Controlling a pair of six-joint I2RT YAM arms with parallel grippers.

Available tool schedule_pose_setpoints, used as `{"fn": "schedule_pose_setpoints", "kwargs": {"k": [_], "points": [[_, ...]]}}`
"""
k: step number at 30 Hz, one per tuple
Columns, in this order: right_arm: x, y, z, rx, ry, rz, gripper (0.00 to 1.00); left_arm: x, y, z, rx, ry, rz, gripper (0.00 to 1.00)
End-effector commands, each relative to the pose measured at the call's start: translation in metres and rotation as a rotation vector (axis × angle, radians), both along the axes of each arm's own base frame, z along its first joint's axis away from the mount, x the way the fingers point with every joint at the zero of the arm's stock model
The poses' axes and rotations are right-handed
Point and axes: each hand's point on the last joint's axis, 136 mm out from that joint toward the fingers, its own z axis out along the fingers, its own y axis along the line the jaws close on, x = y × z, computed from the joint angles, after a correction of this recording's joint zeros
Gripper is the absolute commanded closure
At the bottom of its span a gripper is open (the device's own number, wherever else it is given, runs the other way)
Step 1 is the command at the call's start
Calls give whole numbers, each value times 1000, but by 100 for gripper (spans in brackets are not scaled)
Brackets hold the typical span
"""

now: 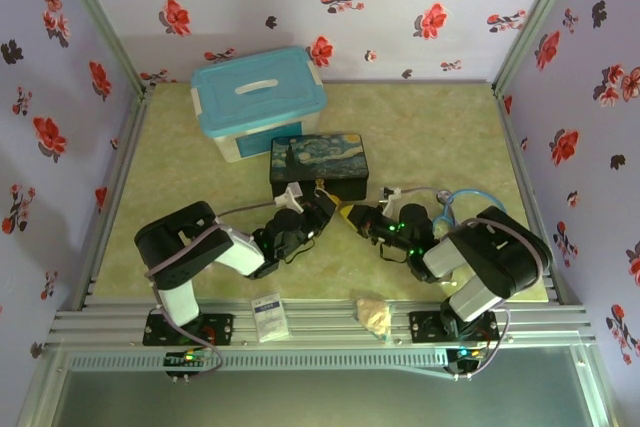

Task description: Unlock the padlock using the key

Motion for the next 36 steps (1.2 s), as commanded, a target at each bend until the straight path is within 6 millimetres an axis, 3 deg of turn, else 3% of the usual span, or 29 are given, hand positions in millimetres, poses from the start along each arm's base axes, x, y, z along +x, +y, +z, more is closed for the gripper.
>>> {"fn": "schedule_pose_setpoints", "kwargs": {"k": [1,3,6,11,15,21,28,32,36], "points": [[-3,18,27,124,24,117,100,-33,-36,47,-119,-98,-202,100],[-3,21,20,121,55,135,100,-33,-37,53,-130,-107,-206,100],[0,19,28,134,38,132,100,-34,-38,54,-131,-109,-213,100],[13,2,31,164,83,119,100,-37,-40,53,-133,-106,-224,100],[15,0,33,180,105,154,100,-40,-41,59,-143,-116,-236,100],[21,-5,22,166,129,131,100,-44,-51,69,-162,-130,-270,100],[16,16,55,186,-1,163,100,-48,-62,65,-167,-118,-291,100],[20,10,45,171,17,141,100,-48,-62,64,-165,-116,-290,100],[19,6,29,139,33,120,81,-47,-58,59,-154,-108,-275,100]]}}
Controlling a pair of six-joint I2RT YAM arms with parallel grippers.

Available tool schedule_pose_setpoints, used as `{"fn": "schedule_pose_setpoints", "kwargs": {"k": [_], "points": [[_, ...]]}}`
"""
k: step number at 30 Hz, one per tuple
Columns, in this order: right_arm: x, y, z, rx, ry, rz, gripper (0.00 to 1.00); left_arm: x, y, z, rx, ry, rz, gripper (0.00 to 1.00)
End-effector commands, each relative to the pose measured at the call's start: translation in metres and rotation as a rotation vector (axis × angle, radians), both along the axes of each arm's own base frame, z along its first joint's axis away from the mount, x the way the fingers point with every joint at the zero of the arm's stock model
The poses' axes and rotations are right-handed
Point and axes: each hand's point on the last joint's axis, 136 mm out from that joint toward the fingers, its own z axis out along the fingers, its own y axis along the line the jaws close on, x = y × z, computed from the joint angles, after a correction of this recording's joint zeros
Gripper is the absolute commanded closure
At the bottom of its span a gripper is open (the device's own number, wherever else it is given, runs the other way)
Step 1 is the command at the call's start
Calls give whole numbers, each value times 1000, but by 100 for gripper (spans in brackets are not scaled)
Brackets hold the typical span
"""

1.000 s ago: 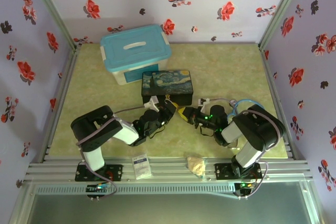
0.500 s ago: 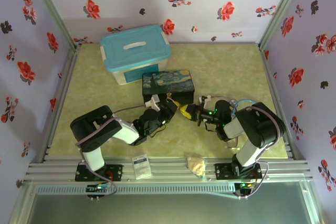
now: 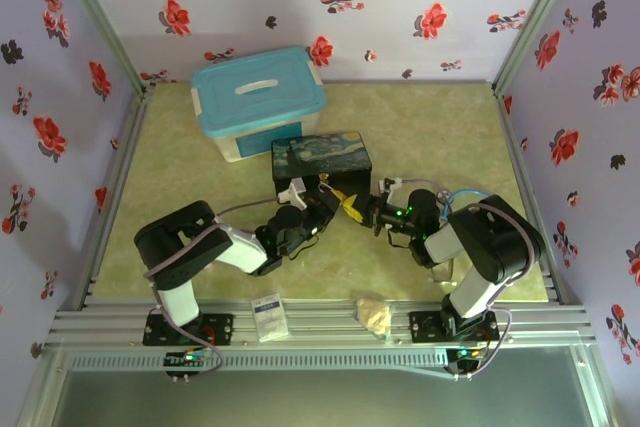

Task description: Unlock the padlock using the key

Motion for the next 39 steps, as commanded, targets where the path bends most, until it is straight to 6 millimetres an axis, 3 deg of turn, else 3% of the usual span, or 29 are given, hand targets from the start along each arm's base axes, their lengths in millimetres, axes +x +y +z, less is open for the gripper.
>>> {"fn": "schedule_pose_setpoints", "kwargs": {"k": [1,9,18,22,27,35,39], "points": [[4,8,10,6,-88,-2,79,-49,-45,41,-117,-85,-254,100],[-3,-5,-8,-37,-64,-44,79,-41,-34,25,-79,-65,-210,100],[-14,-25,-13,-70,-54,-81,76,-35,-21,27,-69,-79,-181,100],[-15,-26,-9,-62,-60,-90,80,-34,-21,24,-66,-74,-179,100],[-15,-27,-4,-52,-66,-98,98,-33,-21,24,-62,-77,-178,100],[-16,-30,-11,-72,-52,-125,100,-33,-20,22,-61,-70,-174,100],[-10,-17,-3,-64,-75,-116,100,-39,-27,26,-70,-76,-193,100]]}}
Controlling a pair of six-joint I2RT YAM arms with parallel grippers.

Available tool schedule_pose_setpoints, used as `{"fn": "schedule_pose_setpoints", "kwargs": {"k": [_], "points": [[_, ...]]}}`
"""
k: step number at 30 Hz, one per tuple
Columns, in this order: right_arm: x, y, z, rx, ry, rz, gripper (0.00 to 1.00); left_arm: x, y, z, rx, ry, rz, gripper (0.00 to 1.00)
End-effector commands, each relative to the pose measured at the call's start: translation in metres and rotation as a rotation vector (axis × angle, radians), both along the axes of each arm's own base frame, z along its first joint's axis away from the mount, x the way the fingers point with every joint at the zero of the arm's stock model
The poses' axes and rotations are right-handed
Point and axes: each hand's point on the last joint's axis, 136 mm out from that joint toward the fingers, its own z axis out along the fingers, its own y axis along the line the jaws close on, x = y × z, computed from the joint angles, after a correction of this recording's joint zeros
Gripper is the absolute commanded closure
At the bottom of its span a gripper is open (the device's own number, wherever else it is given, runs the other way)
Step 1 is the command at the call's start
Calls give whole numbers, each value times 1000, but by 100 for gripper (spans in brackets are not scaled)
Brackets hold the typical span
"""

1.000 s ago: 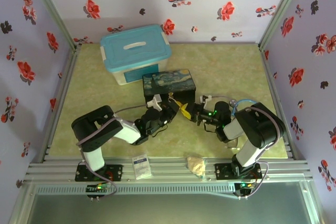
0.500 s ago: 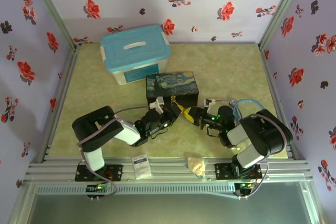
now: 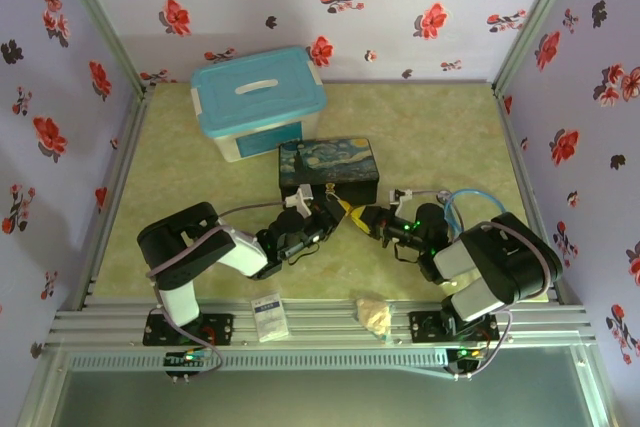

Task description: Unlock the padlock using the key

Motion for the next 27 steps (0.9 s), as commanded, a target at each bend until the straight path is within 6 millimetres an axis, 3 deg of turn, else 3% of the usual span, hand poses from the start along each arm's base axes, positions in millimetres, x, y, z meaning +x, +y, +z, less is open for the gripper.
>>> {"fn": "schedule_pose_setpoints", "kwargs": {"k": [1,5,8,16,20,27], "points": [[13,11,9,-1,-40,-26,100,-18,-16,36,-85,-88,-79,100],[16,19,10,6,-50,-19,99,-20,-18,31,-82,-76,-81,100],[16,15,0,-19,-43,-42,90,-16,-11,17,-46,-65,-52,100],[4,-6,-41,-192,-6,-106,100,-11,-3,0,-18,-33,-19,100],[4,-3,-33,-187,13,-145,100,-12,-8,3,-28,-35,-32,100],[13,1,11,58,107,-201,100,-11,-11,12,-62,-33,-35,100]]}}
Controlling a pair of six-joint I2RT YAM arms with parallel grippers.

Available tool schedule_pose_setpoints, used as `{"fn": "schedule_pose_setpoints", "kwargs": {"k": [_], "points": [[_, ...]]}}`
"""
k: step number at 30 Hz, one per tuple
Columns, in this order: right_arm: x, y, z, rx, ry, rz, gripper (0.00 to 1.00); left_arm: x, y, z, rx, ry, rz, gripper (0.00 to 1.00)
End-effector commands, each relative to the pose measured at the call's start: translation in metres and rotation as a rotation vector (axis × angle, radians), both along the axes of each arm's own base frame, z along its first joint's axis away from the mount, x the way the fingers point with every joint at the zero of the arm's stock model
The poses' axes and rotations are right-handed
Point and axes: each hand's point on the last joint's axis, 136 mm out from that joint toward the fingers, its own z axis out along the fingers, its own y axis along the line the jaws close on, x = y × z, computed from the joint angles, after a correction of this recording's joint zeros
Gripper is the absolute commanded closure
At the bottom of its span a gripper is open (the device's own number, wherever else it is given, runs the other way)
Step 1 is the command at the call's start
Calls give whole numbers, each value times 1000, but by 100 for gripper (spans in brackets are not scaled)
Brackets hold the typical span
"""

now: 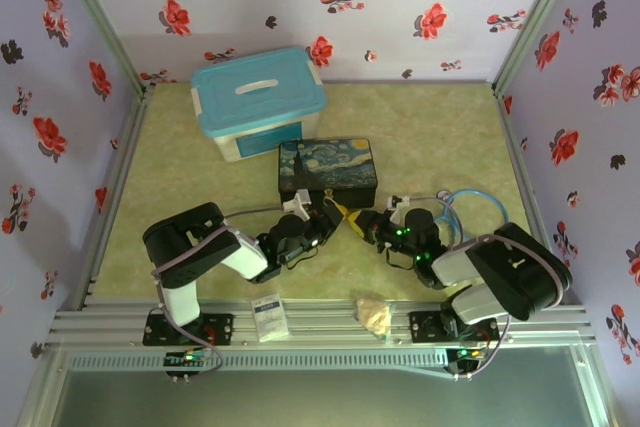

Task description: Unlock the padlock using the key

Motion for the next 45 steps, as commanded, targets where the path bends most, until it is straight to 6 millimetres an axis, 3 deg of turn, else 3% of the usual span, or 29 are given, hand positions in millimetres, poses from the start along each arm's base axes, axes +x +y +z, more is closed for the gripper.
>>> {"fn": "schedule_pose_setpoints", "kwargs": {"k": [1,5,8,10,12,15,17,21,25,31,36,45], "points": [[13,-3,27,134,31,-92,100,-9,-19,31,-98,-54,-68,100],[12,-1,21,77,38,-70,98,-10,-23,42,-115,-78,-83,100],[3,-4,10,-79,2,-23,74,-8,-20,36,-108,-58,-68,100],[-7,-19,-4,-269,21,-23,62,-7,-17,25,-100,-27,-52,100],[-18,-52,-5,-553,-38,-56,54,-5,-13,14,-88,1,-36,100],[-30,-85,3,-725,-116,-72,47,-3,-7,5,-65,9,-15,100],[-37,-92,3,-771,-143,-38,47,-2,-6,2,-58,14,-12,100],[-44,-91,5,-886,-229,78,53,-2,-7,0,-54,16,-23,100],[-38,-84,25,-1072,-444,148,55,-6,-2,-13,-24,36,-23,100],[-41,-38,40,-1157,-849,290,56,-12,-1,-29,28,62,-44,100],[-37,-24,30,-1181,-1043,313,59,-16,8,-38,96,59,-44,100],[-40,-5,-6,-1295,-1093,468,60,-20,12,-40,170,42,-62,100]]}}
